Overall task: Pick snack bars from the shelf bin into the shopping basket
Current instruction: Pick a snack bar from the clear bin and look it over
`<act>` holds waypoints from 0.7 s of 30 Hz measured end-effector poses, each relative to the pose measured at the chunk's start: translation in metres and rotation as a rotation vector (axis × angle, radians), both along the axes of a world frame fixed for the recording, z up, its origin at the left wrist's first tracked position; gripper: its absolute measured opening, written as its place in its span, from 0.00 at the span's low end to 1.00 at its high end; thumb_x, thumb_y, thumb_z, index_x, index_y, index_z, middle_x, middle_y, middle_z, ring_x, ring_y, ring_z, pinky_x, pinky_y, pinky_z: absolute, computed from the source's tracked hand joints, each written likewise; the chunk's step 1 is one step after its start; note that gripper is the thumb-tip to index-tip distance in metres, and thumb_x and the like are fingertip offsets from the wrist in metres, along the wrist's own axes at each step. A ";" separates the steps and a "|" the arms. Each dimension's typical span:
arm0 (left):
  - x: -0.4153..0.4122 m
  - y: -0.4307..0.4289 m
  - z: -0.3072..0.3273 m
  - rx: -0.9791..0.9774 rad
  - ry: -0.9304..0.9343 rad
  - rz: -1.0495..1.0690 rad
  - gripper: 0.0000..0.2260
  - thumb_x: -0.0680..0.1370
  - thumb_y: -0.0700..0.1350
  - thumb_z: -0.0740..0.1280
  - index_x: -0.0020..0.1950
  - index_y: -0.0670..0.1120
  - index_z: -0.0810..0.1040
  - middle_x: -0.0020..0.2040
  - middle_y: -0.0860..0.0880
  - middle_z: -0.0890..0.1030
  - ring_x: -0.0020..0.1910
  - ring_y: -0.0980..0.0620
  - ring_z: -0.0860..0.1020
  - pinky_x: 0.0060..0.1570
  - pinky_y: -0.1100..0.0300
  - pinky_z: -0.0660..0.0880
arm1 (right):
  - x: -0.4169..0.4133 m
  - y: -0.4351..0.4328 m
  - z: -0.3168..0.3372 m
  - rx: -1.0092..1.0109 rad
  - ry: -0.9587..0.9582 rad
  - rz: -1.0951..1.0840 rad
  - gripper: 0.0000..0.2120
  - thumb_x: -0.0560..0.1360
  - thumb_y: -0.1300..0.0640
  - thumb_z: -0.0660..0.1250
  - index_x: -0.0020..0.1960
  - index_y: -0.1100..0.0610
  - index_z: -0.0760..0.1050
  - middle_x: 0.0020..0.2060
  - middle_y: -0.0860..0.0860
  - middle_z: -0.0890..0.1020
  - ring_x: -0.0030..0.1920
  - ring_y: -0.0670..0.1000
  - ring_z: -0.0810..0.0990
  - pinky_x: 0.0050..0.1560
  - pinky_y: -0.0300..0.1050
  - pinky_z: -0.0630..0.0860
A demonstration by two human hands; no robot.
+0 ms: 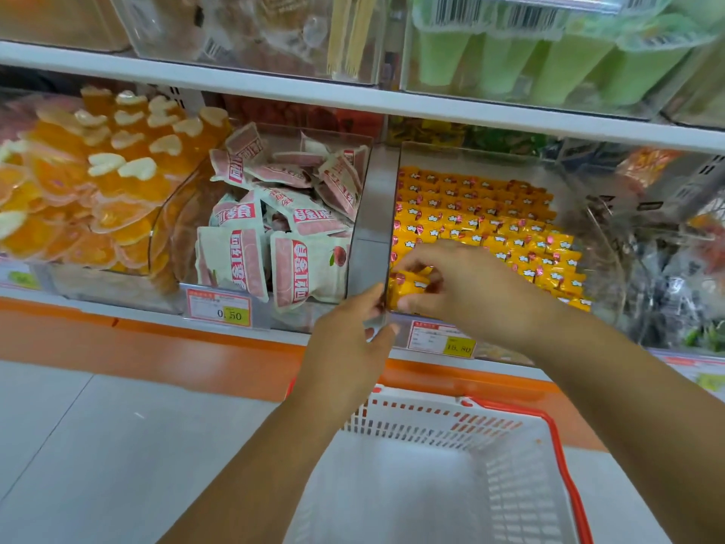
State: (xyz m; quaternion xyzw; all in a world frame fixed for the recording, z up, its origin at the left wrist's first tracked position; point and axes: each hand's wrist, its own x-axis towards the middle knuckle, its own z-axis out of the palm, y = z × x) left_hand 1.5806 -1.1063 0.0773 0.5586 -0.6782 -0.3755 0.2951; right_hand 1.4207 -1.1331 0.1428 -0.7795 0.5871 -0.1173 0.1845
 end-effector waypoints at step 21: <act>-0.004 0.012 0.001 -0.066 -0.349 -0.185 0.27 0.84 0.55 0.55 0.79 0.62 0.44 0.80 0.61 0.50 0.76 0.57 0.58 0.68 0.64 0.61 | -0.019 0.004 -0.039 -0.211 0.171 -0.065 0.12 0.80 0.50 0.63 0.59 0.52 0.82 0.50 0.51 0.77 0.53 0.51 0.75 0.45 0.40 0.65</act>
